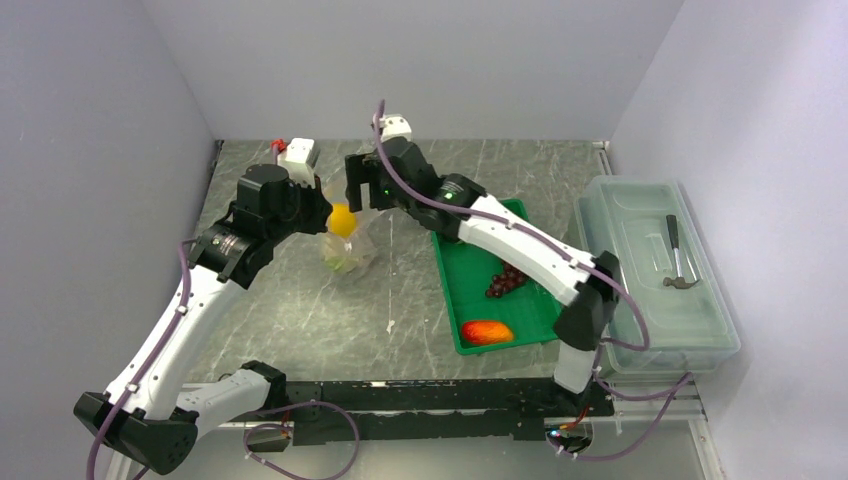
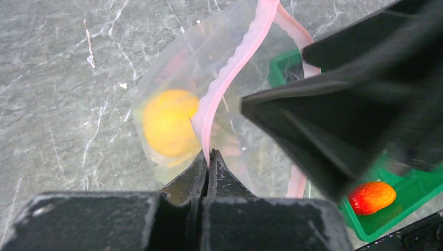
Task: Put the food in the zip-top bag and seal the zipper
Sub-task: Place the fake fruit in the zipper food storage bag, then adjust the zipper food storage bag at the center of the board.
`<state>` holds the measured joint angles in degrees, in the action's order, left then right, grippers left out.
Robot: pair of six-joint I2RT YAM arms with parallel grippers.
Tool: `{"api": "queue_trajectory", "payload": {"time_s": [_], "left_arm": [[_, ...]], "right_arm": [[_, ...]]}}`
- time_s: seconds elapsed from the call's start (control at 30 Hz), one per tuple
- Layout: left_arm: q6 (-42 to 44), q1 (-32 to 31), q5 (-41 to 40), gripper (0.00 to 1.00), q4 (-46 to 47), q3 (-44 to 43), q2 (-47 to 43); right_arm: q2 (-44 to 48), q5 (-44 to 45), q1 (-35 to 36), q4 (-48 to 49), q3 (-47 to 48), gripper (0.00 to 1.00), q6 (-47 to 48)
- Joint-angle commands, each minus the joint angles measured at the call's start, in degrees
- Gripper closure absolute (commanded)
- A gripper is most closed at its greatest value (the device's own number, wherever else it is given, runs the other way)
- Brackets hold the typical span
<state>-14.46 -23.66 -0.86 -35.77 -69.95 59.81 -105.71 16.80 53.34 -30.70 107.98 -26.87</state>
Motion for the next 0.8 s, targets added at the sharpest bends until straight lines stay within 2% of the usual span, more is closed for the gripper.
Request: {"api": "queue_trajectory", "payload": {"time_s": [0.0,0.43,0.63,0.77], "left_arm": [[0.0,0.2,1.0,1.00,2.4,0.0,-0.7],[0.0,0.2,1.0,1.00,2.3,-0.1,0.0],[-0.2,0.2,1.0,1.00,2.2,-0.2,0.0],[-0.2,0.2,0.2,1.00,2.0,-0.2,0.0]], "right_arm": [[8.9,-0.6,0.2,4.2,-2.6,0.08,1.7],[23.0,-0.3,0.6,2.7,-16.3,0.10,2.8],[31.1,-8.9,1.5,11.4,-32.6,0.15,3.9],[32.3,-7.7,5.0,17.0,-41.2,0.15,3.9]]}}
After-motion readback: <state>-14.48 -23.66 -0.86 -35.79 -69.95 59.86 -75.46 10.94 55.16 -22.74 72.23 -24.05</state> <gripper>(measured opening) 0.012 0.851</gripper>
